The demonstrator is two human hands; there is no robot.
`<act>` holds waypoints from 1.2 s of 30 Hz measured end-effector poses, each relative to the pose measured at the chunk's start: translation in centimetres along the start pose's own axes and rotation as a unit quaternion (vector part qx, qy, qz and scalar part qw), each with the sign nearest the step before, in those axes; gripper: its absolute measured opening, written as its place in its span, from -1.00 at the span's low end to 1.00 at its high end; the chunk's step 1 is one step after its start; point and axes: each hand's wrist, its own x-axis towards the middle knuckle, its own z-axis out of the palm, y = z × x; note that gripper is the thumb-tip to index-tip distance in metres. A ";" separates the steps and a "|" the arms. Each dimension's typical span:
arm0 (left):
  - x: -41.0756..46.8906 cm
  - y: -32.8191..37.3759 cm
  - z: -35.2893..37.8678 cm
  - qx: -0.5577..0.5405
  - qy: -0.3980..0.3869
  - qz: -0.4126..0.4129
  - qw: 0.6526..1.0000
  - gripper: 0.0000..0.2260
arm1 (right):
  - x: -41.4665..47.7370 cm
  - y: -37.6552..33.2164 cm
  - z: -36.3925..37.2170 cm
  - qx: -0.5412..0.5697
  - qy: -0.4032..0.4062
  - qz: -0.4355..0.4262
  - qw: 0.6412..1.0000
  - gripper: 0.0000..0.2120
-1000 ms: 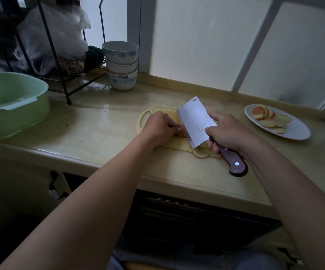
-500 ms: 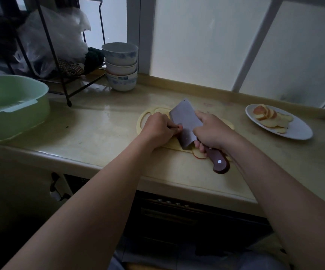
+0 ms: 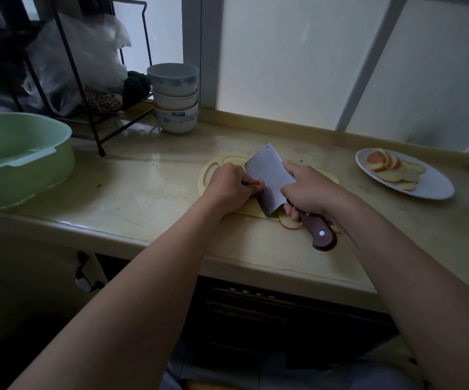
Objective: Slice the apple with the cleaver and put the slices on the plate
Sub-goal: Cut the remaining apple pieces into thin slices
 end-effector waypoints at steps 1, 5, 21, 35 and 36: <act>0.0 0.0 0.0 -0.004 0.002 -0.004 1.000 -0.83 | -0.3 0.0 -0.1 -0.006 -0.003 -0.002 1.000 -0.24; 0.0 0.0 0.2 -0.022 0.006 -0.011 1.000 -0.83 | -1.5 0.4 -0.5 0.000 -0.011 0.001 1.000 -0.25; -0.6 0.6 -0.1 -0.023 0.013 -0.027 0.999 -0.82 | -3.0 1.2 -1.4 0.036 -0.004 -0.017 0.999 -0.29; -1.3 0.9 -0.4 -0.011 0.053 0.021 0.998 -0.76 | -2.9 1.9 -2.1 0.066 0.022 -0.036 0.997 -0.32; -1.3 0.9 -0.3 -0.013 0.046 0.027 0.998 -0.75 | -2.9 1.9 -2.0 0.068 0.021 -0.037 0.997 -0.29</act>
